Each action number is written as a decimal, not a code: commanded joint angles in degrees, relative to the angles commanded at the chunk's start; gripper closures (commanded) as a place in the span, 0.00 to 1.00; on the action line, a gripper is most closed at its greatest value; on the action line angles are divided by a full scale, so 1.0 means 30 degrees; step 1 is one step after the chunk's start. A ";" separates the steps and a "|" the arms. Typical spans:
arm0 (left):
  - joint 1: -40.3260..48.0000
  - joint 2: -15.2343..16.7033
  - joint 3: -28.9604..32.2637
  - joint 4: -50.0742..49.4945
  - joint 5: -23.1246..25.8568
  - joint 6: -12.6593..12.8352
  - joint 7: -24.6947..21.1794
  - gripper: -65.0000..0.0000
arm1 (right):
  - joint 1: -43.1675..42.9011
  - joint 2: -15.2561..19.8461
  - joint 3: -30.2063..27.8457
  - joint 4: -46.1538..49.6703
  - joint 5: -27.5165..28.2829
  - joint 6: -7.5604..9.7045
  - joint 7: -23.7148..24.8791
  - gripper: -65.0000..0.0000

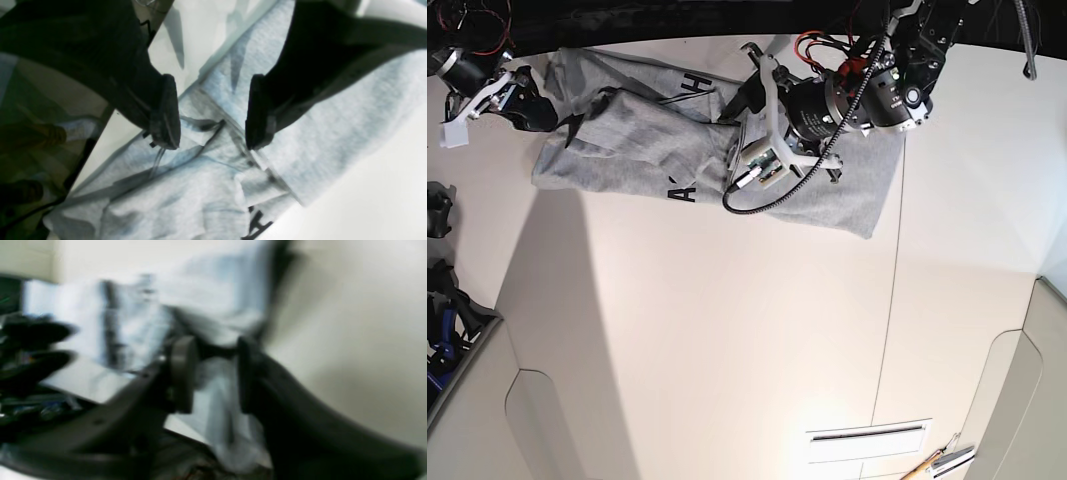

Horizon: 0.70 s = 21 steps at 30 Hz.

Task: Fold the T-shirt properly
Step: 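Hold the folded end with the left gripper and grasp the other end with the right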

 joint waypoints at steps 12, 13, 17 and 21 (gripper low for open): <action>0.0000 0.0007 -0.0444 -0.0007 -0.0022 0.0000 -0.0459 0.61 | 0.2186 -0.1472 -0.4488 0.1610 -0.4750 -0.0058 0.1749 1.00; 0.0000 0.0000 -0.0444 -0.0007 -0.0022 0.0000 -0.0459 0.61 | 0.2288 -0.1464 -0.4867 0.1071 -0.5836 -0.0095 0.2200 1.00; 0.0000 0.0000 -0.0444 -0.0007 -0.0007 0.0000 -0.0444 0.61 | 0.2273 -0.1129 -0.5107 -0.1275 -0.7817 -0.0182 0.3730 1.00; 0.0051 0.0000 -0.0444 -0.0022 -0.0007 0.0007 -0.0430 0.61 | 0.2222 -0.0772 -0.5107 -0.2324 -0.7752 -0.0233 0.3738 1.00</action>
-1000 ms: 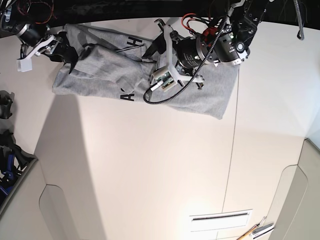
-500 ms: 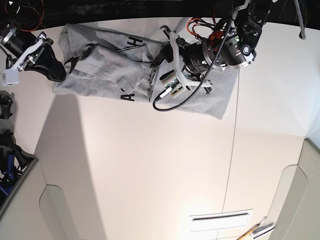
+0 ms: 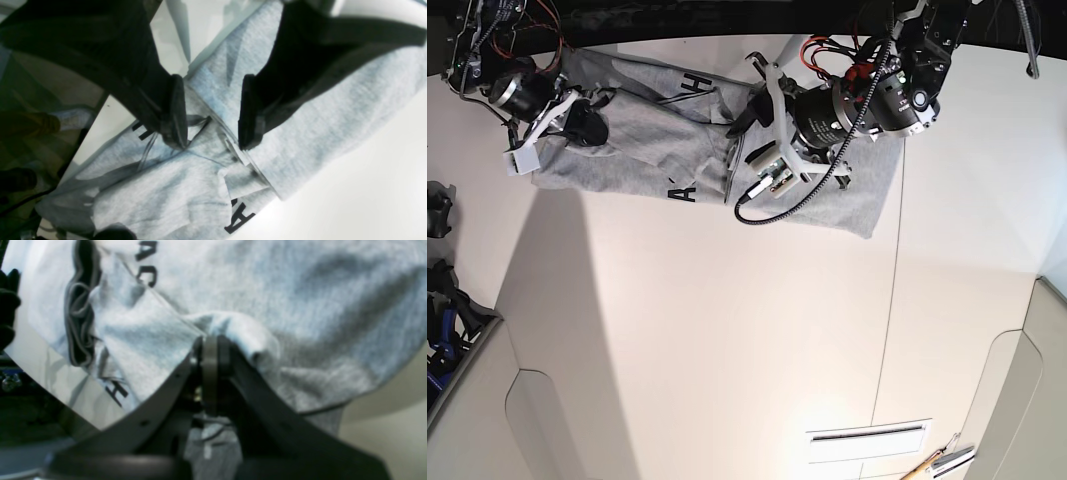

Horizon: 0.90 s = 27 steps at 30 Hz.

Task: Fold the T-shirt properly
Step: 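Hold the folded end with the left gripper and grasp the other end with the right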

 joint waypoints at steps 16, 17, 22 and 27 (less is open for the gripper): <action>0.0000 0.0000 0.0000 -0.1027 0.0503 0.0000 -0.0029 0.61 | -0.0007 0.0044 0.2317 0.0044 0.1268 0.0022 -0.0780 1.00; 0.0000 0.0000 0.0000 -0.1107 0.0503 0.0000 -0.0029 0.61 | -0.0007 0.0051 0.2295 -0.0168 0.0903 0.0022 -0.0619 1.00; 0.0000 0.0000 0.0000 -0.1151 0.0495 0.0007 -0.0015 0.61 | 0.0000 0.0852 0.2302 -0.1275 0.0801 0.0000 0.0204 1.00; 0.0000 0.0000 0.0000 -0.1158 0.0488 0.0015 -0.0022 0.61 | -0.0007 0.0925 0.2667 -0.1042 0.4226 0.0036 -0.0809 1.00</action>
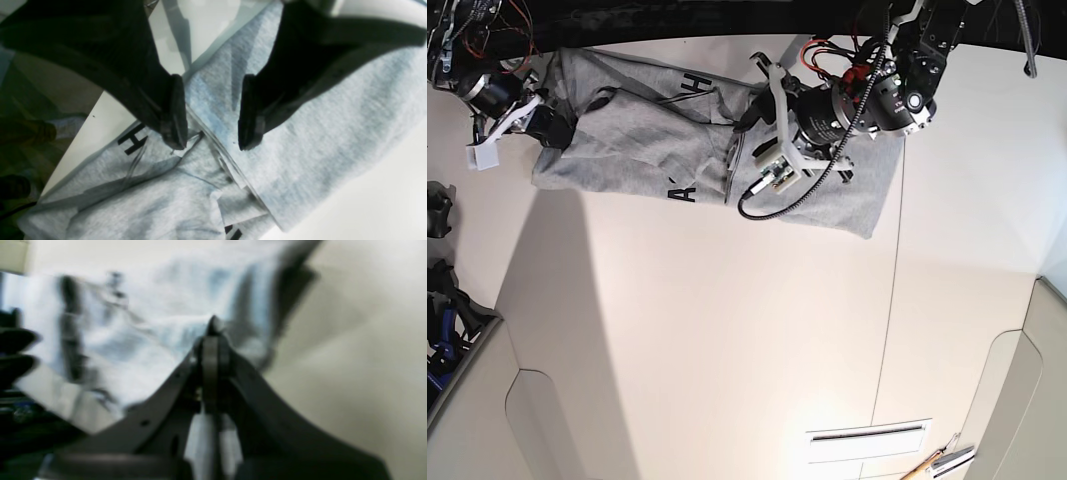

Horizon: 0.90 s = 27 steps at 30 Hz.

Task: Fold the T-shirt properly
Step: 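Hold the folded end with the left gripper and grasp the other end with the right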

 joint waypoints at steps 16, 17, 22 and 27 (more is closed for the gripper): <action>-0.0015 0.0015 0.0000 0.0000 -0.0073 0.0342 0.0131 0.61 | -0.2776 0.0015 0.4393 0.1246 0.0911 0.0044 -0.1421 0.41; -0.0007 0.0015 0.0000 0.0000 -0.0073 0.0342 0.0131 0.61 | -0.2805 0.0015 0.4364 0.1246 0.0940 0.0044 -0.1421 0.41; 0.0000 0.0000 0.0000 0.0000 -0.0080 0.0503 0.0233 0.61 | -0.2790 -0.0029 0.2732 0.1158 0.1217 0.0051 -0.1421 0.41; 0.0000 0.0007 0.0000 0.0000 -0.0087 0.0576 0.0364 0.61 | -0.2514 -0.0495 0.1035 0.0962 0.0918 0.0109 -0.0998 0.41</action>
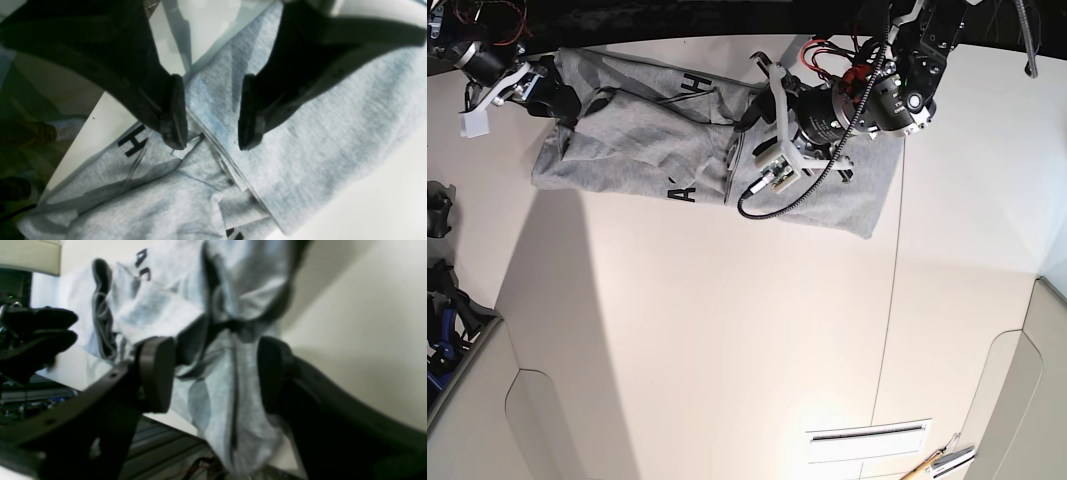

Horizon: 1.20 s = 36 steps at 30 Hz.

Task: Fold the T-shirt properly
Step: 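Hold the folded end with the left gripper and grasp the other end with the right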

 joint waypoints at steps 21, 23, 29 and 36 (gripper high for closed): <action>0.0000 0.0000 0.0000 0.0000 -0.0138 0.0124 0.0211 0.61 | 0.0736 0.0138 0.0656 -0.2441 0.0029 0.0087 -0.0204 0.31; 0.0000 -0.0007 0.0000 0.0007 -0.0138 0.0124 0.0211 0.61 | 0.1137 0.0138 0.0539 -0.3271 0.0117 0.0080 -0.0350 0.31; 0.0000 -0.0007 0.0000 0.0007 -0.0146 0.0124 0.0211 0.61 | 0.1931 0.0131 -0.0801 -0.4000 0.0430 0.0080 -0.0648 0.31; -0.0007 -0.0007 0.0000 0.0000 -0.0124 0.0124 0.0204 0.61 | 0.1938 -0.0408 -0.2171 -0.3993 0.0372 0.0080 -0.0627 0.31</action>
